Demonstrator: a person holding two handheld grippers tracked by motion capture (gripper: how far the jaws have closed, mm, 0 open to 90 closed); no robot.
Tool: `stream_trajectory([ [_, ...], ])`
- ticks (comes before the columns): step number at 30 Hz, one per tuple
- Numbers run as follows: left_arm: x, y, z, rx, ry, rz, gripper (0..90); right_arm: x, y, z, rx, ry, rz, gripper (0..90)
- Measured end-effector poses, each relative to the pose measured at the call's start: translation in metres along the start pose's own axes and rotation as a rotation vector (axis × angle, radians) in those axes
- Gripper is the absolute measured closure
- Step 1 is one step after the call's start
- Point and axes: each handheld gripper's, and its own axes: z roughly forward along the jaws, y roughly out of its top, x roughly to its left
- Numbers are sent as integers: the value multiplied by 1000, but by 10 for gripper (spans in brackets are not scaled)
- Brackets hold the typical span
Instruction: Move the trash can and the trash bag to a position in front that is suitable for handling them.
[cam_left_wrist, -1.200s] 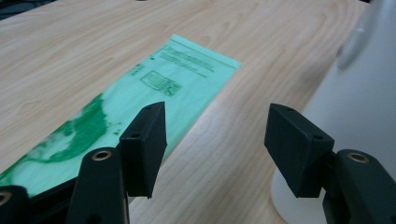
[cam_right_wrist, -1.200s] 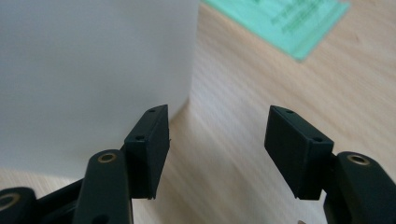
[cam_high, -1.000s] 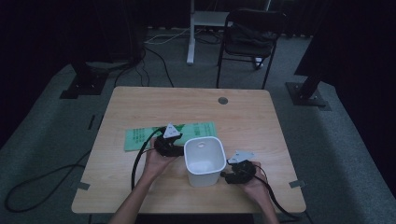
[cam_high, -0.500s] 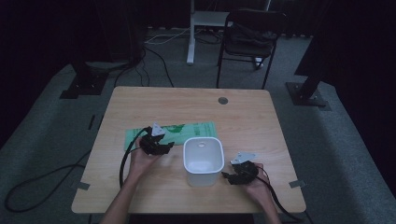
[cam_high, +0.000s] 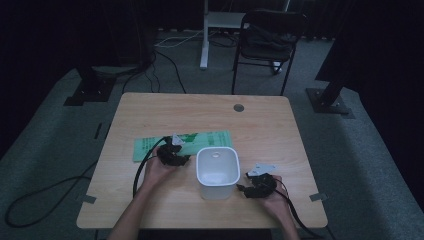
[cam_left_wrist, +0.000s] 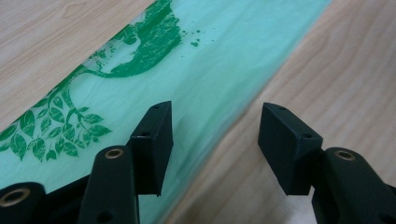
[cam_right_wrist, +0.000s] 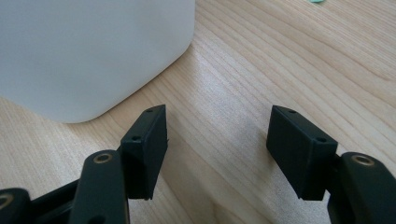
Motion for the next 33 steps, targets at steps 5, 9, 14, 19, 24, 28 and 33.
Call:
stream_trajectory([
  [5,6,1,4,-23,-15,-40,593,0,-1,0,-8,2,3,366],
  [9,10,-1,3,-33,-25,-61,690,0,-1,1,-15,6,3,364],
  [14,15,-6,-1,-33,-32,-73,862,-1,-2,1,-25,16,14,364],
  [19,8,-22,-16,-25,-13,-66,892,-1,-3,1,-33,18,15,363],
  [24,0,-53,-40,-54,-2,-70,890,-1,-4,1,-35,16,13,359],
  [28,-4,-76,-57,-71,-13,-84,887,-1,-3,1,-36,15,12,359],
  [33,-9,-95,-74,-71,-27,-100,879,0,-3,2,-38,14,11,358],
])
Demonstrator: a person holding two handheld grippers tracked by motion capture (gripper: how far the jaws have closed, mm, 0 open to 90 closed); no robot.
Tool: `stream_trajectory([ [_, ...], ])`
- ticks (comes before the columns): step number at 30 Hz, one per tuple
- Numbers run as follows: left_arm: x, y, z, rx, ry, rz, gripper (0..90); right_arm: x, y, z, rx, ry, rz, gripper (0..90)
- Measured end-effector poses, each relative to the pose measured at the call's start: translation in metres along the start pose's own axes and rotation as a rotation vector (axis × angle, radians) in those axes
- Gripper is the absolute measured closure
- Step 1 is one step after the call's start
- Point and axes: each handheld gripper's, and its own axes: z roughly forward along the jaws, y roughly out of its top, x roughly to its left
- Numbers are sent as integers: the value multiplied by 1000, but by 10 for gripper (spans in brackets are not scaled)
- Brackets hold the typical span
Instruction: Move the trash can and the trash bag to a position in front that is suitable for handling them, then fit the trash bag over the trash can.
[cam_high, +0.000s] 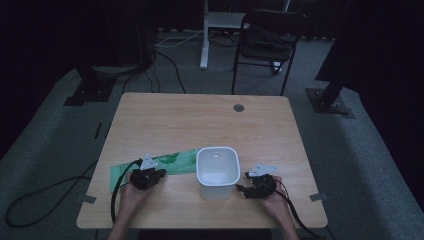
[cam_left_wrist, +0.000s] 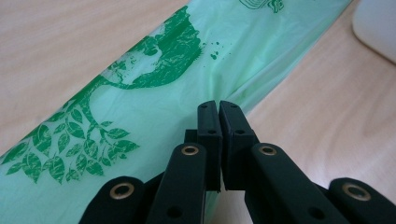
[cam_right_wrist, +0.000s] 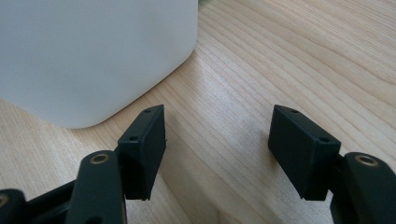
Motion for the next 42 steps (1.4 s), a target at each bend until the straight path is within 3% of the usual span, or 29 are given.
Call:
stream_trajectory([
  [3,-2,-4,-6,10,5,-9,858,0,0,0,-1,0,-1,358],
  [6,-5,-1,-7,20,24,-1,726,-1,0,0,-5,5,0,358],
  [9,-7,9,-9,-12,14,-3,617,0,0,0,-6,4,0,352],
  [14,-4,29,-10,-44,-9,11,536,0,-1,0,-6,6,1,350],
  [21,15,53,-2,-61,-18,-15,487,0,-1,1,-10,10,-1,346],
  [28,36,73,21,-23,-49,-5,479,0,-1,1,-17,13,-2,345],
  [35,52,76,39,26,-68,-22,479,0,-1,1,-17,12,-3,344],
  [41,56,75,47,65,-79,-15,479,0,-2,1,-23,16,3,339],
  [42,57,75,49,66,-105,-27,479,0,-2,1,-23,16,4,339],
])
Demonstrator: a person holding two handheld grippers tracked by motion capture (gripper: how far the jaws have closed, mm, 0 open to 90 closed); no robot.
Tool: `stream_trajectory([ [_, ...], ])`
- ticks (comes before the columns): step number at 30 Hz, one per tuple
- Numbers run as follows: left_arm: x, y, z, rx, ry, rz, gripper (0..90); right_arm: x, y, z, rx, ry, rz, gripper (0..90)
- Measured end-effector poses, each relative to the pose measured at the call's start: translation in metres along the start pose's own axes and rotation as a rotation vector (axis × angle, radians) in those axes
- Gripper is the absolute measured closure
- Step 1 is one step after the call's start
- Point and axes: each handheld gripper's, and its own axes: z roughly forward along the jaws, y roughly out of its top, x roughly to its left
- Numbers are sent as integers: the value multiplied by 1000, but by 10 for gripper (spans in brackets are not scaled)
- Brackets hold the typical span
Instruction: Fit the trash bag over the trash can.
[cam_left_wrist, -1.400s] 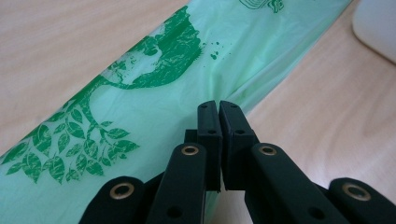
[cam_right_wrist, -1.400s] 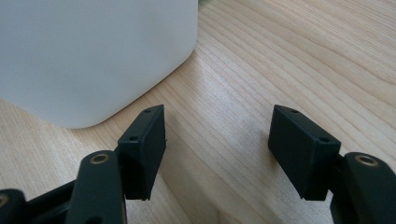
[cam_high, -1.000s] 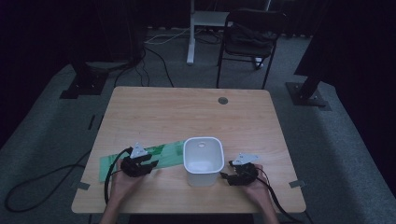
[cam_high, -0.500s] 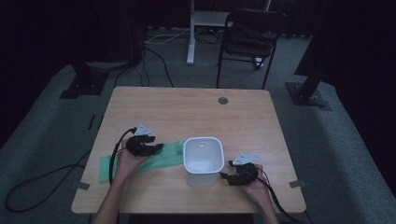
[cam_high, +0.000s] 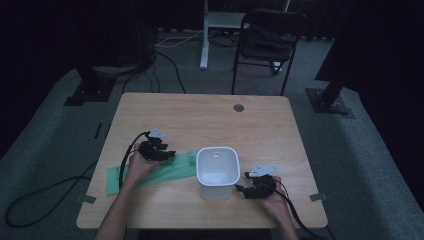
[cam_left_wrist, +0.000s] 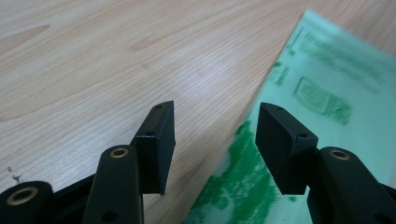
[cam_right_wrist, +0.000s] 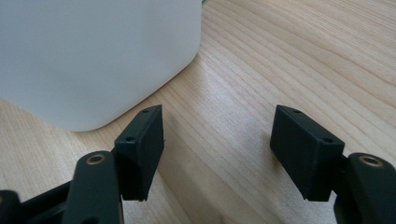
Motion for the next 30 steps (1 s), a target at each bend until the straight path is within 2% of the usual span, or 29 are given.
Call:
stream_trajectory([
  [2,-2,-2,3,14,-21,1,479,0,0,0,0,-1,-1,338],
  [5,-10,-4,8,36,-57,36,479,0,0,0,-1,1,-2,338],
  [7,-15,-5,8,36,-74,45,479,0,0,0,-2,1,-1,337],
  [9,-20,-8,8,29,-76,52,481,0,0,0,-1,2,-2,336],
  [11,-26,-11,5,41,-90,79,480,0,0,0,-2,3,-2,335],
  [15,-37,-16,3,41,-79,122,484,0,0,0,-2,2,-3,334],
  [18,-45,-21,2,21,-53,151,550,1,0,0,0,1,-4,333],
  [22,-49,-26,-1,16,-26,183,729,1,0,0,-1,-2,-7,332],
  [26,-42,-31,-3,0,-80,147,881,1,-1,0,-1,-4,-8,332],
  [30,-30,-32,-9,-14,-107,91,897,1,-1,0,-7,0,-2,332],
])
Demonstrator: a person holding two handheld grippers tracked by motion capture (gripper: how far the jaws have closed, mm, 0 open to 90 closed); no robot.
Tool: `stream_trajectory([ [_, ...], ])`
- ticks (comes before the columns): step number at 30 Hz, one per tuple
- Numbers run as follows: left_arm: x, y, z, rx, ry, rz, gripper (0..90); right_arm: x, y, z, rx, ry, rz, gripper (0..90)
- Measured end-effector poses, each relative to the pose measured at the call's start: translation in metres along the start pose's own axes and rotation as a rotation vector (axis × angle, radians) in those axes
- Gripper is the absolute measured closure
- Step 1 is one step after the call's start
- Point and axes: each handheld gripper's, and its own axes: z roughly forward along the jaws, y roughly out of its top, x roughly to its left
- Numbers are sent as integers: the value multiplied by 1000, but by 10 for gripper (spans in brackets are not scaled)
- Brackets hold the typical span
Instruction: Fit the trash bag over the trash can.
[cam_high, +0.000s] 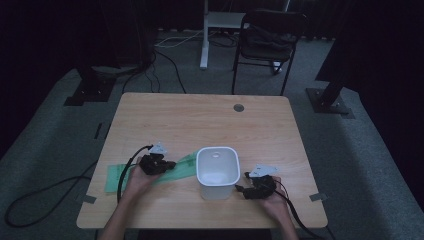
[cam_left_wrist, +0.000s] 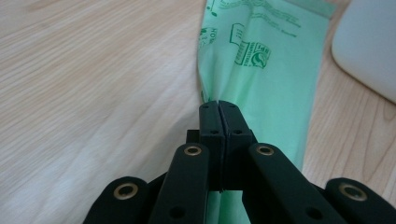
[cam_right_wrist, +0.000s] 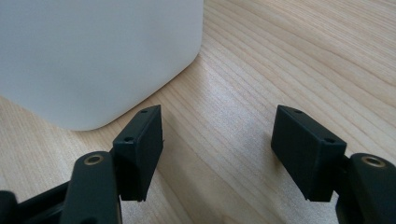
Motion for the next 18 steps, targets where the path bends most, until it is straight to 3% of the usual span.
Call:
stream_trajectory([
  [4,7,7,-25,-96,-59,-45,897,0,0,0,-1,0,1,332],
  [7,11,16,-50,-182,-109,-49,897,0,0,0,-1,-3,1,332],
  [10,10,24,-64,-213,-138,-31,897,0,0,0,-3,-1,2,332],
  [18,-3,46,-83,-218,-175,43,897,0,0,0,-5,-1,1,332],
])
